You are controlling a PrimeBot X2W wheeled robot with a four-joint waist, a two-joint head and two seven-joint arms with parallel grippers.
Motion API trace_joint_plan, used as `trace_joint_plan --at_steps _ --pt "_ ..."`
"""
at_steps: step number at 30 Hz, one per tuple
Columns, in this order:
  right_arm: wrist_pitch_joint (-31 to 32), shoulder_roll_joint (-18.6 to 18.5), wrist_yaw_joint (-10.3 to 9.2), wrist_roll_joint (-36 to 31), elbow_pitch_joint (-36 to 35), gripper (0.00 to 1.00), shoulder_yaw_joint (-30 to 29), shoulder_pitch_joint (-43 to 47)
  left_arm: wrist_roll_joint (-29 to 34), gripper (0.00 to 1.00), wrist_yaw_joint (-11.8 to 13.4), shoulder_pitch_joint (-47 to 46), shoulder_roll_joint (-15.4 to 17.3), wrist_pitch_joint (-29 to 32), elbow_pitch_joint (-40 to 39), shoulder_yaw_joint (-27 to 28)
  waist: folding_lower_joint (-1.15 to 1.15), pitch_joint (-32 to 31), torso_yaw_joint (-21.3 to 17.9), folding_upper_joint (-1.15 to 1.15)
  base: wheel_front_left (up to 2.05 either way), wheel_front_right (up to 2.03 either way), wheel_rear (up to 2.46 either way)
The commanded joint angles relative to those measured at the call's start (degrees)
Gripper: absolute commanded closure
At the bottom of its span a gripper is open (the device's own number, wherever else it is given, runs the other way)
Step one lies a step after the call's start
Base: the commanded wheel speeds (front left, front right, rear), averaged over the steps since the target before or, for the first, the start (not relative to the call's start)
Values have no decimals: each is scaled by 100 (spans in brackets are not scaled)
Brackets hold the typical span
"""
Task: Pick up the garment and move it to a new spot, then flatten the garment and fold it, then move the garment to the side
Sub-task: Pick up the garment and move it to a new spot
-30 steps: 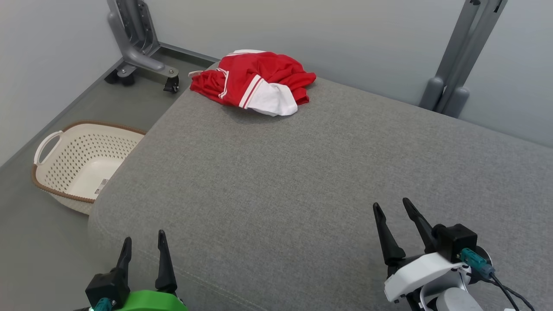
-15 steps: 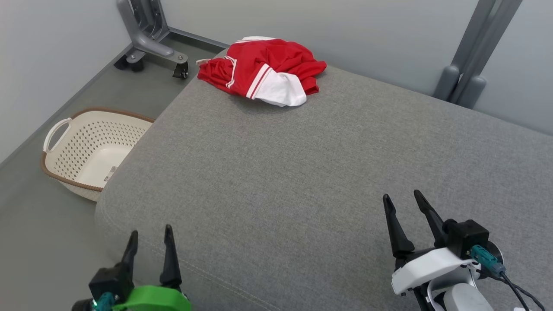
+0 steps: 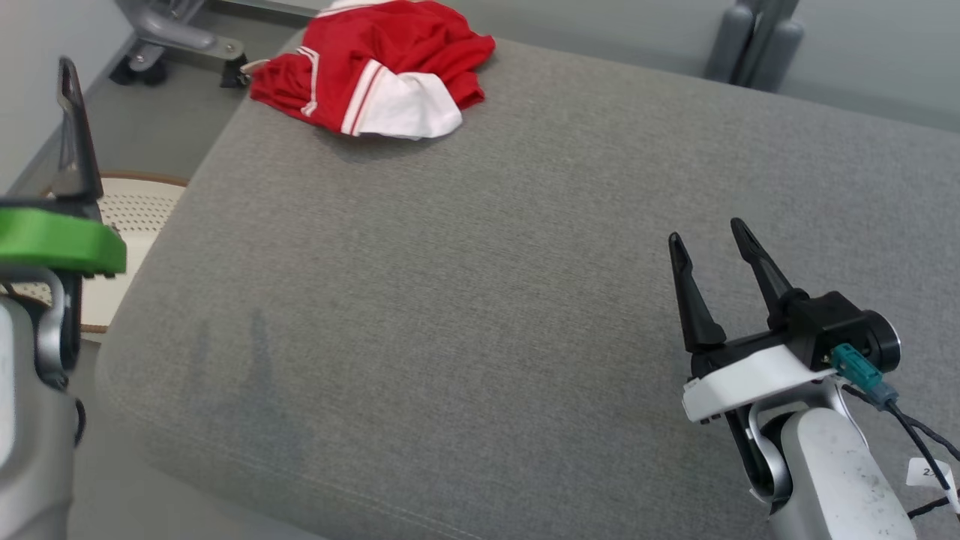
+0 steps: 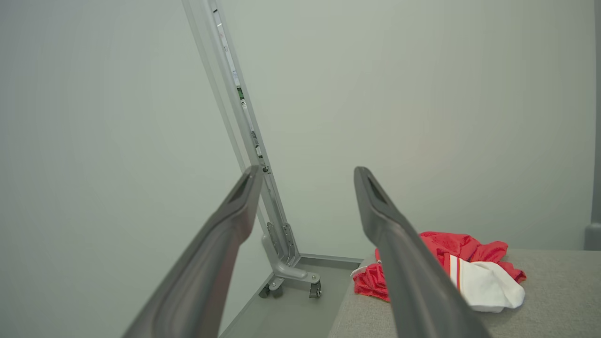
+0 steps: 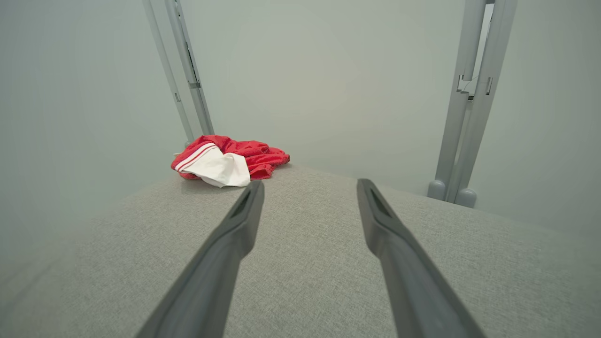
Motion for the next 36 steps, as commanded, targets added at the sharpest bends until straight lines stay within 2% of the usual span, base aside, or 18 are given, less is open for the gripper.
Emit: trace_joint_plan --at_steps 1,5,11,19,30,31,32,33,36 --pt "40 -26 -9 -42 -91 0 -30 -143 80 0 -103 -415 74 171 181 -103 0 1082 -1083 0 0 0 0" --pt "93 -25 -9 -118 -299 0 -2 -284 83 0 -309 -1412 338 570 853 -220 0 1440 -1446 0 0 0 0" --pt "144 -20 -9 -75 -606 0 60 -394 -77 0 -442 -2367 582 1259 2182 -207 0 1859 -1895 0 0 0 0" --pt "119 -17 -9 -48 -813 0 -8 -425 -525 0 -582 -2638 447 1661 3419 -324 0 2167 -2119 0 0 0 0" --pt "11 -19 -9 8 -744 0 19 -509 -728 0 -562 -2757 537 1608 4378 -345 0 2288 -2195 0 0 0 0" --pt "1 -19 -9 8 -718 0 14 -514 -724 51 -559 -2763 560 1556 4429 -347 0 2266 -2196 0 0 0 0" --pt "-8 -19 -9 12 -692 0 10 -513 -701 65 -545 -2767 582 1503 4459 -360 0 2236 -2196 0 0 0 0" --pt "-41 -18 -9 19 -668 0 12 -512 -666 100 -532 -2775 620 1423 4486 -375 0 2193 -2194 0 0 0 0" --pt "-102 -19 -9 61 -555 0 35 -512 -619 100 -493 -2794 691 1196 4548 -416 0 2007 -2198 0 0 0 0"
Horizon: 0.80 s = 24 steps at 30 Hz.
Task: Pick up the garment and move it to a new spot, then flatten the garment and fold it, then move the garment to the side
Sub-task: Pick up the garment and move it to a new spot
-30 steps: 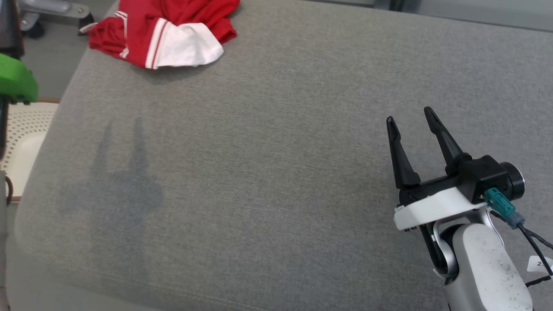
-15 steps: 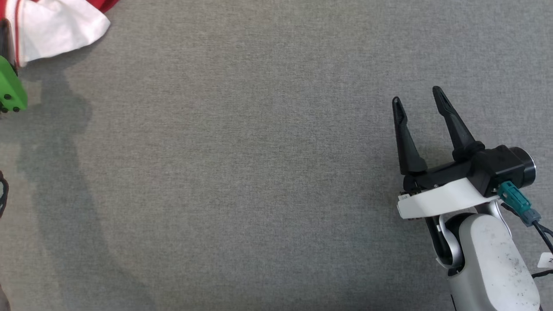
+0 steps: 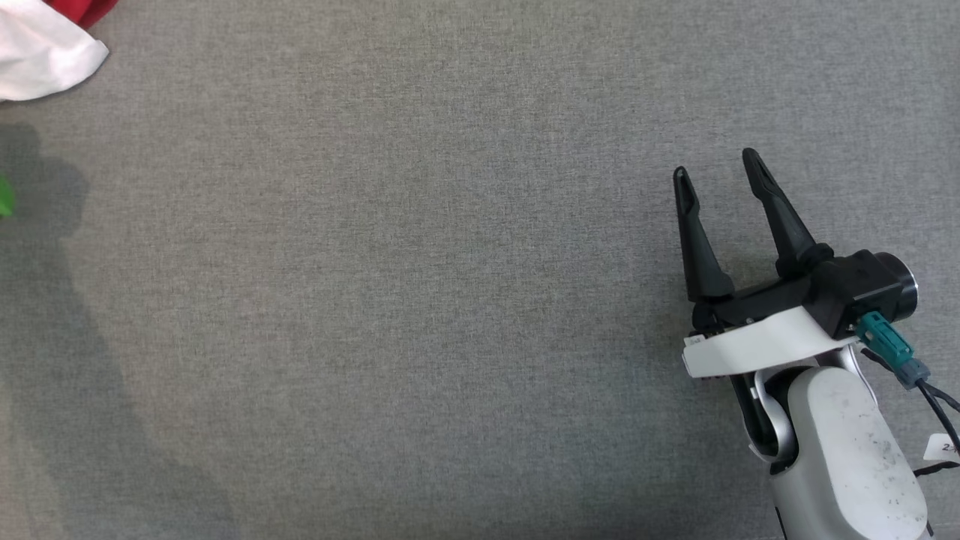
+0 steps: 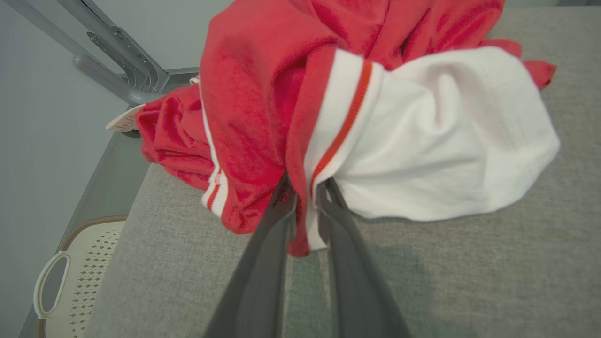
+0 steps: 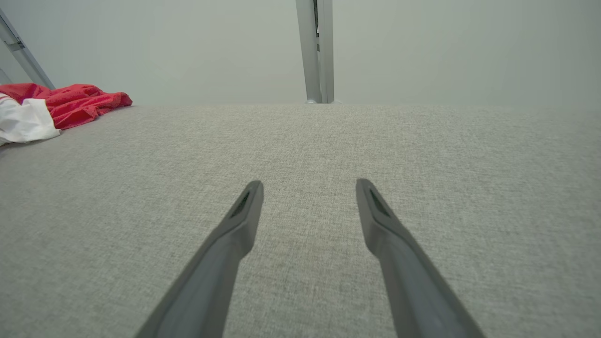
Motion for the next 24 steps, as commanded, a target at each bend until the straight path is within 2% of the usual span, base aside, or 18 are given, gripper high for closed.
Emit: trace_joint_plan --at_steps 1,12,17,21,24 --pt "-66 -10 -9 68 66 0 19 -55 16 100 36 -114 87 -122 29 -14 -1 -240 7 0 0 0 0" --pt "-267 -10 -9 358 694 0 16 272 320 100 -63 -150 325 -557 -92 -515 -1 -1675 -186 0 0 0 0" --pt "-310 -10 -9 500 965 0 -65 621 357 100 -98 -210 211 -569 -410 -991 -1 -2511 -380 0 0 0 0" --pt "-335 -14 -9 581 1152 0 -197 973 150 100 -99 -215 58 -503 -860 -1576 -1 -3134 -579 0 0 0 0" --pt "-344 -11 -9 601 1187 0 -322 1218 -118 100 -101 -359 -57 -395 -1301 -2023 -1 -3374 -725 0 0 0 0"
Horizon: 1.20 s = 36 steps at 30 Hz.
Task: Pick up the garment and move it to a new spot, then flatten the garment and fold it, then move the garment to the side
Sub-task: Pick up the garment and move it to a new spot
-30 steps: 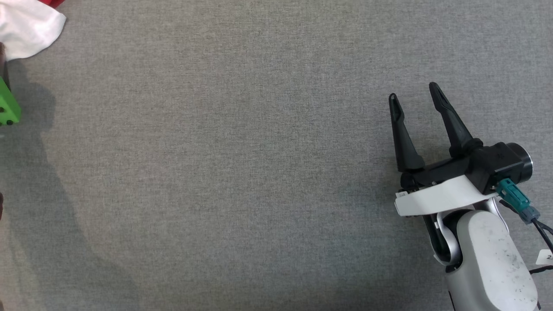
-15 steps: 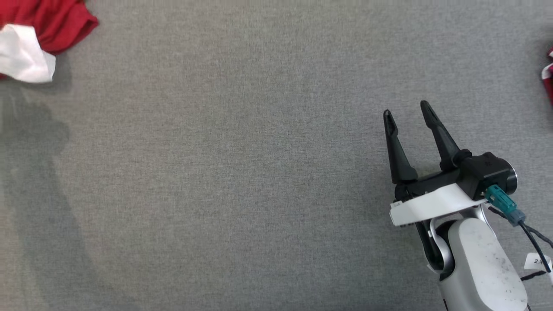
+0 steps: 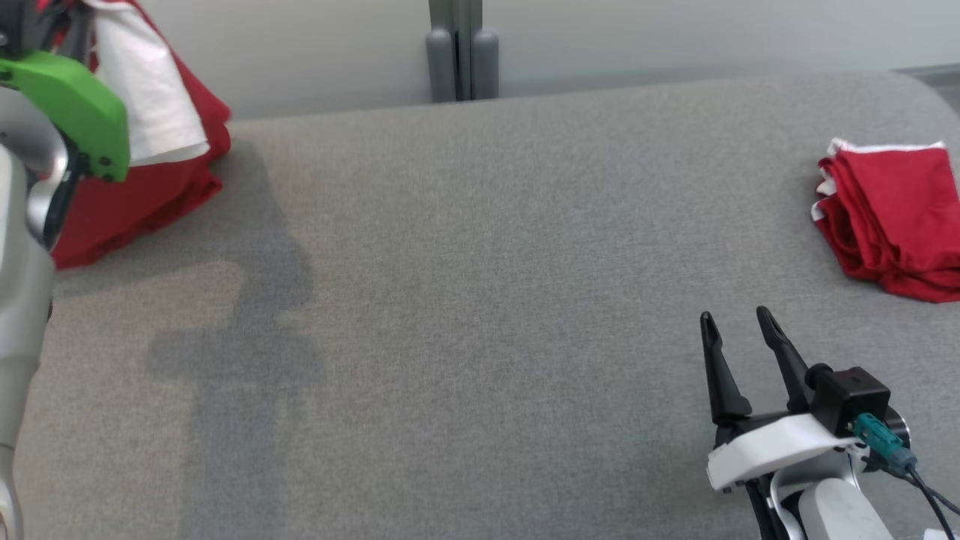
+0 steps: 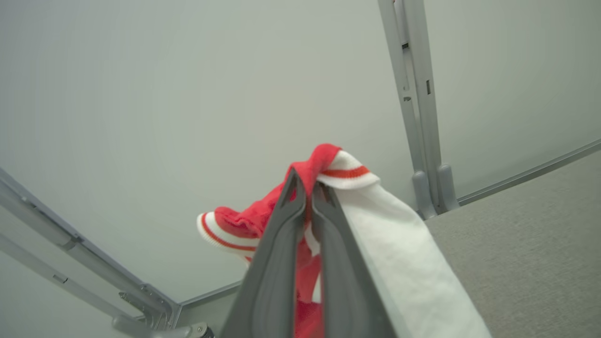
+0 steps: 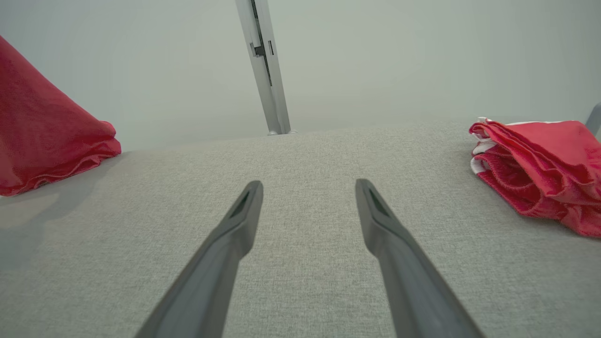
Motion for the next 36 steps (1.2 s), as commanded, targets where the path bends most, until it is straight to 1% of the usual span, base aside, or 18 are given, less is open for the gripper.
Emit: trace_joint_plan --at_steps 1,5,7,11,14,17,22,27,31,36 --pt "-38 -13 -9 29 3 0 -47 138 -131 100 -8 -184 -40 30 -182 -136 0 -886 -460 0 0 0 0" --pt "-38 -14 -9 41 8 0 -169 333 -474 100 -8 -384 -276 105 -707 -523 0 -1043 -667 0 0 0 0" --pt "-40 -14 -9 45 -17 0 -227 379 -579 100 -9 -507 -402 109 -919 -611 0 -1081 -752 0 0 0 0" --pt "-41 -13 -9 36 -80 0 -358 484 -805 100 -5 -641 -772 86 -1254 -658 0 -1107 -845 0 0 0 0" --pt "-41 -11 -9 28 -119 0 -440 501 -946 100 97 -481 -1020 190 -1417 -669 0 -1083 -867 0 0 0 0" --pt "-41 -11 -9 42 -136 0 -488 541 -1060 100 199 -96 -1167 270 -1389 -748 0 -1023 -858 0 0 0 0" --pt "-41 -11 -9 116 -94 0 -421 484 -1211 100 372 768 -1270 179 -903 -842 0 -869 -851 0 0 0 0" --pt "-42 -11 -9 189 -53 0 -282 331 -1199 100 668 1615 -1203 -122 -22 -877 0 -679 -902 0 0 0 0" --pt "-41 -12 -9 188 -63 0 -289 254 -1244 100 792 1941 -1142 -367 483 -836 0 -492 -905 0 0 0 0" --pt "-39 -12 -9 145 -32 0 -317 195 -1279 100 863 2113 -1153 -667 901 -809 0 -417 -845 0 0 0 0"
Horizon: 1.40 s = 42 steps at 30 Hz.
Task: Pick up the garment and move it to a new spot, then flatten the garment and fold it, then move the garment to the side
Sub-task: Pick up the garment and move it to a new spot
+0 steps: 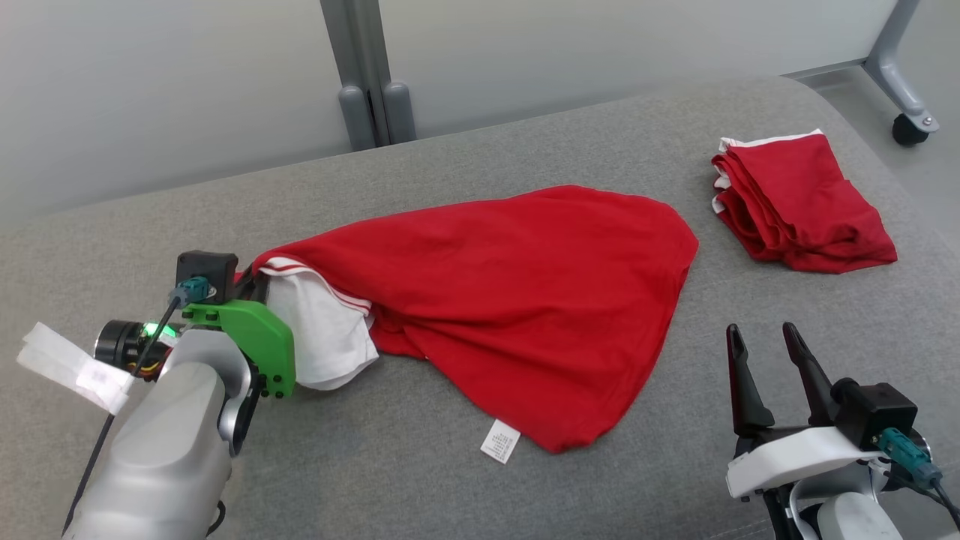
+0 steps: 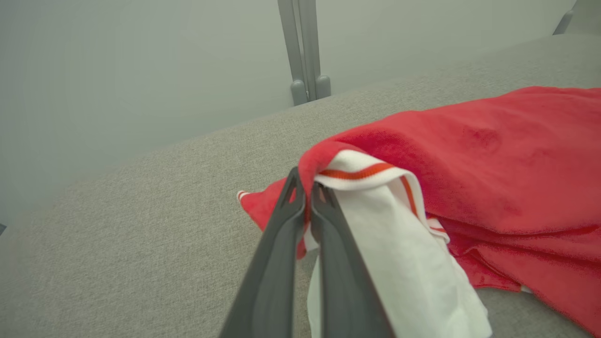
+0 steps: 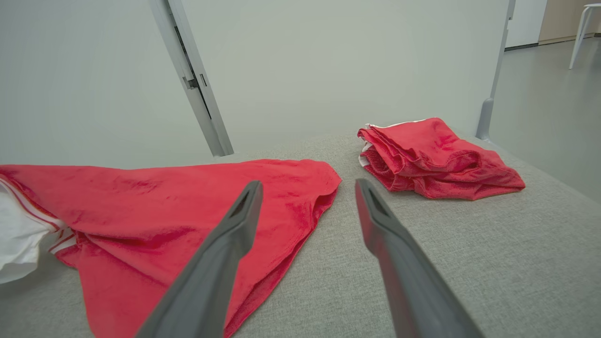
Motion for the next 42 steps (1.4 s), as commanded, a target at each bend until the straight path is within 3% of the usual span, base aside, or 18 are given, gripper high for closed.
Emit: trace_joint_plan --at_steps 1,2,4,5,9,18,32,42 --pt "-19 -9 -9 -7 8 0 13 -76 -18 100 57 106 14 -87 98 24 0 23 48 0 0 0 0" --pt "-19 -10 -9 -7 15 0 19 -78 -19 90 84 129 6 -132 165 30 0 24 63 0 0 0 0" --pt "-19 -11 -9 -14 28 0 35 -91 -26 50 149 171 -43 -254 288 36 0 23 110 0 0 0 0" --pt "-19 -10 -9 -8 35 0 51 -100 -32 0 194 174 -73 -355 338 52 0 21 136 0 0 0 0" --pt "-20 -11 -9 -8 62 0 77 -94 -64 0 371 301 -219 -663 434 110 0 3 243 0 0 0 0" --pt "-20 -11 -9 -71 93 0 111 -30 -217 0 400 772 -410 -918 58 395 0 -129 443 0 0 0 0" --pt "-19 -11 -9 -217 121 0 48 215 316 0 719 2698 -500 -912 -2513 1339 0 -547 792 0 0 0 0" --pt "-19 -13 -9 -168 46 0 267 504 734 0 538 3981 -901 -909 -3595 1749 0 -758 967 0 0 0 0"
